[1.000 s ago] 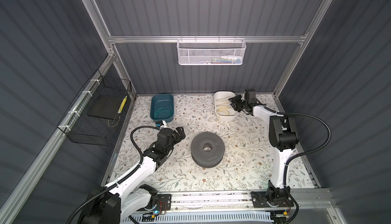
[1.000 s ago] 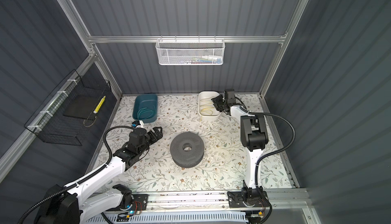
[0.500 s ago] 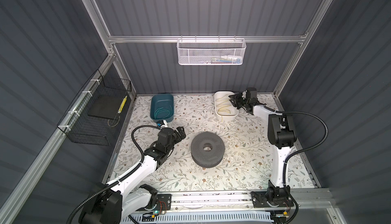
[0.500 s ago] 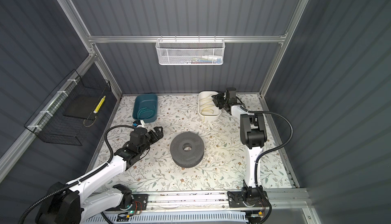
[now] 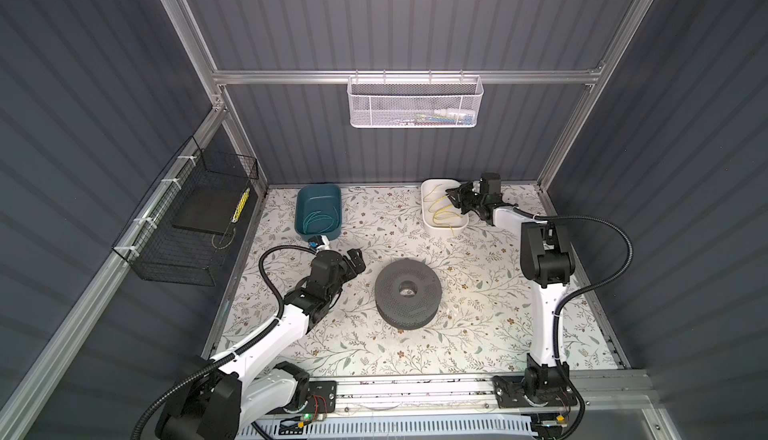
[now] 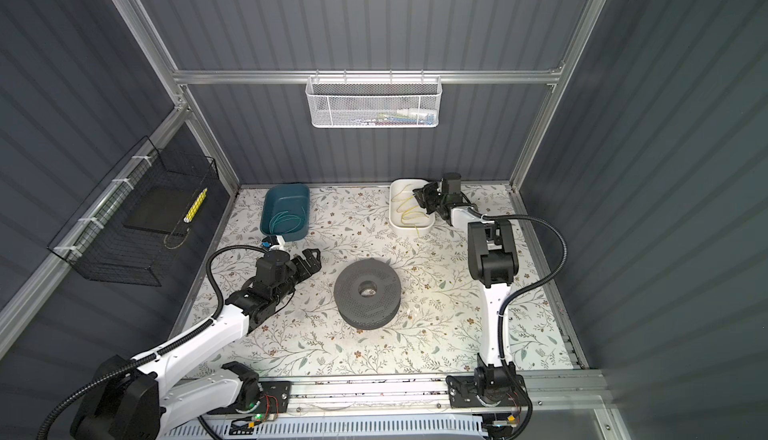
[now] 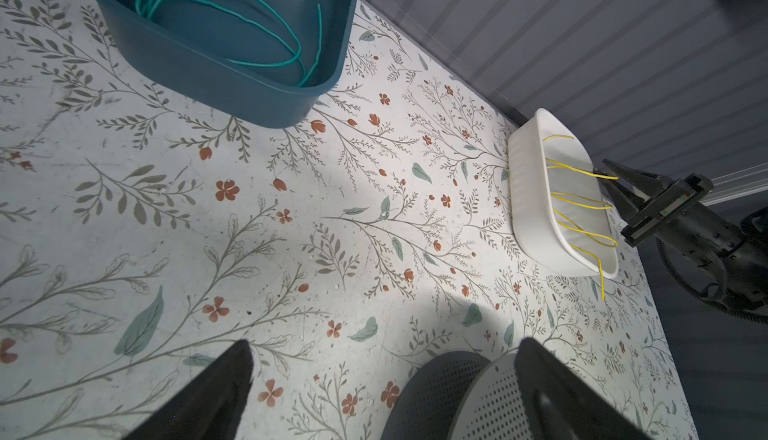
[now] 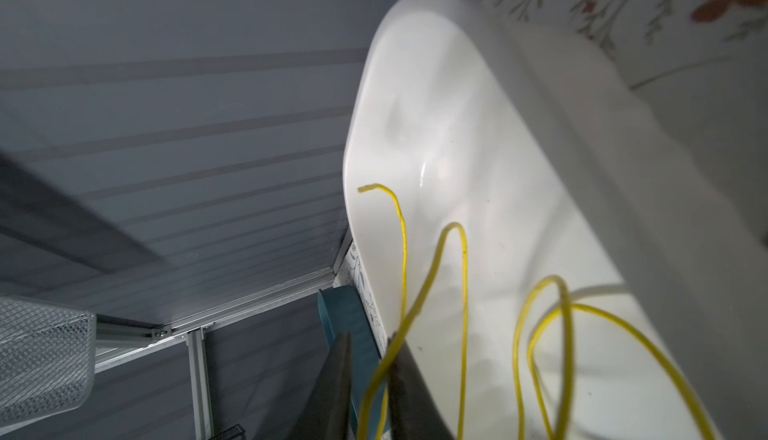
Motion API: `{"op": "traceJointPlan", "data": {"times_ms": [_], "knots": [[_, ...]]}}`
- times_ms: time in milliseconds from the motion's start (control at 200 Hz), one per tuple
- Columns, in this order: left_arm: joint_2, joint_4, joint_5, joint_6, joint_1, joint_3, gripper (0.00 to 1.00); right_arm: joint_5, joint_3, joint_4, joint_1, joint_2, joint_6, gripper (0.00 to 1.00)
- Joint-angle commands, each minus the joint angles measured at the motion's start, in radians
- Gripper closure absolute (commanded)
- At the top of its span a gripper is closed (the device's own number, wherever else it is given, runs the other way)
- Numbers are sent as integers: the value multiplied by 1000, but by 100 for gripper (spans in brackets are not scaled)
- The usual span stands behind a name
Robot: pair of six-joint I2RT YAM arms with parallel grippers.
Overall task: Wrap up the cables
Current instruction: 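Grasp the yellow cable end in the white tray with the right gripper, then pull the yellow cable toward the spool while the left gripper moves to meet it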
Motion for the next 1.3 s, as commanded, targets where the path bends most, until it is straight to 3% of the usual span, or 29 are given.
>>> {"op": "traceJointPlan", "data": {"times_ms": [0,255,410,655,870,990,1035,1120,1225,1295], "knots": [[-12,4,-5,26,-1,29,1,-23,-15,85,6,-15,21,87],[-51,-30,-9,16,-1,42,0,-57,-46,122,26,-102,14,100],[-78,-79,1,17,-1,79,1,-82,-88,116,43,-214,-29,100],[-47,-277,64,97,-1,268,4,-106,-126,-33,62,-397,-199,100],[9,-414,155,197,-2,439,17,-71,-188,-221,125,-592,-440,100],[44,-455,226,274,-2,502,38,27,-270,-325,220,-738,-658,100],[60,-477,247,306,-4,526,47,114,-306,-375,270,-793,-747,100],[85,-517,282,363,-8,564,55,284,-395,-403,359,-891,-872,100],[99,-518,307,420,-30,581,57,429,-495,-393,438,-988,-929,100],[101,-493,301,446,-57,579,53,483,-538,-404,478,-1029,-955,100]]}}
